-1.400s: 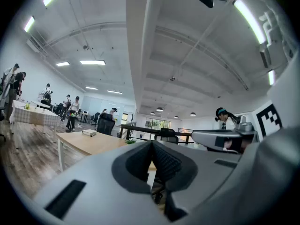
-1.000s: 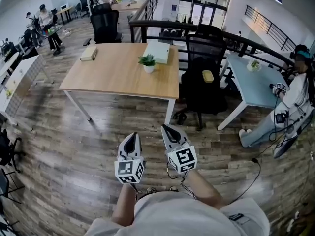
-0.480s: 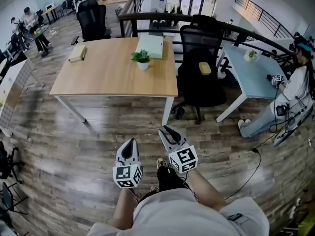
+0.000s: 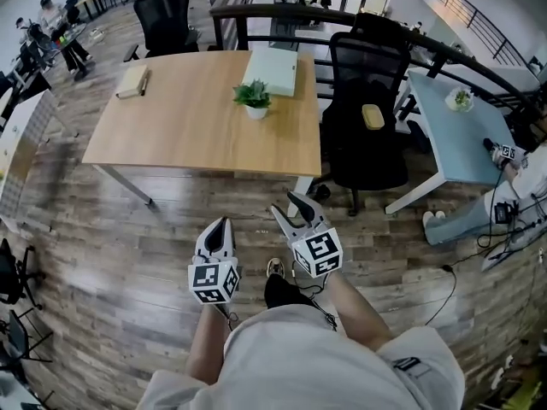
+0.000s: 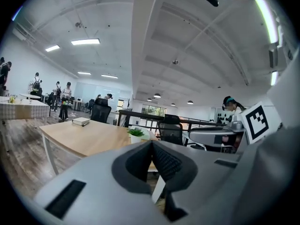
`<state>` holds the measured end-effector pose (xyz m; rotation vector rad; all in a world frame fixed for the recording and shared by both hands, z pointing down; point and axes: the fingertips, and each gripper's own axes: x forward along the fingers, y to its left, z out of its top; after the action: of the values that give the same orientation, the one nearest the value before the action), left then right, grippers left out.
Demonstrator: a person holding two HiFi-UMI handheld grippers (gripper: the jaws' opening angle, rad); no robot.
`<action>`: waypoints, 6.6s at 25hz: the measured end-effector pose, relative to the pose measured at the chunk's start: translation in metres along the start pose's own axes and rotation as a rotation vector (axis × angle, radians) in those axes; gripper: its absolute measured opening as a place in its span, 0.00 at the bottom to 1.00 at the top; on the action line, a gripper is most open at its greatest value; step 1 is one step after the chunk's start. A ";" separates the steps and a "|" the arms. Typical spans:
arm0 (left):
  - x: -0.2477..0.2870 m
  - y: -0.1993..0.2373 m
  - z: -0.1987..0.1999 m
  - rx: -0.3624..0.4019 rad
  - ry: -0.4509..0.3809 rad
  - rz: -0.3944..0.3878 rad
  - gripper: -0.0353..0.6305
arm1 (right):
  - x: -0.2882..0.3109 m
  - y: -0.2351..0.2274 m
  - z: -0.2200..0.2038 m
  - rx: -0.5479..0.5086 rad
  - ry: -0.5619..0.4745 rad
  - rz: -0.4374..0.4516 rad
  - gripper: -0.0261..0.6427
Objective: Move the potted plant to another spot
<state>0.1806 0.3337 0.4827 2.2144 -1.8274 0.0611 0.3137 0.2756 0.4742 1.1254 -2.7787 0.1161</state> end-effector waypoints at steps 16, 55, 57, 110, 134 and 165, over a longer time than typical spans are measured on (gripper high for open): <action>0.145 0.056 0.019 0.000 0.088 0.036 0.07 | 0.126 -0.093 -0.021 0.009 0.101 0.048 0.38; 0.368 0.203 -0.012 0.007 0.373 -0.283 0.07 | 0.291 -0.193 -0.096 0.016 0.339 -0.188 0.57; 0.378 0.207 -0.019 0.016 0.406 -0.268 0.07 | 0.305 -0.202 -0.111 0.019 0.363 -0.160 0.59; 0.404 0.258 -0.064 -0.039 0.565 -0.077 0.07 | 0.460 -0.268 -0.156 0.057 0.282 -0.028 0.80; 0.412 0.255 -0.044 -0.055 0.487 -0.082 0.07 | 0.444 -0.236 -0.096 0.058 0.163 0.014 0.78; 0.394 0.349 0.014 -0.123 0.327 0.026 0.07 | 0.512 -0.153 0.016 -0.011 0.007 0.172 0.78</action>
<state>-0.0794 -0.1060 0.6113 1.9630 -1.6341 0.2902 0.0547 -0.1871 0.5429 0.8808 -2.8620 0.1216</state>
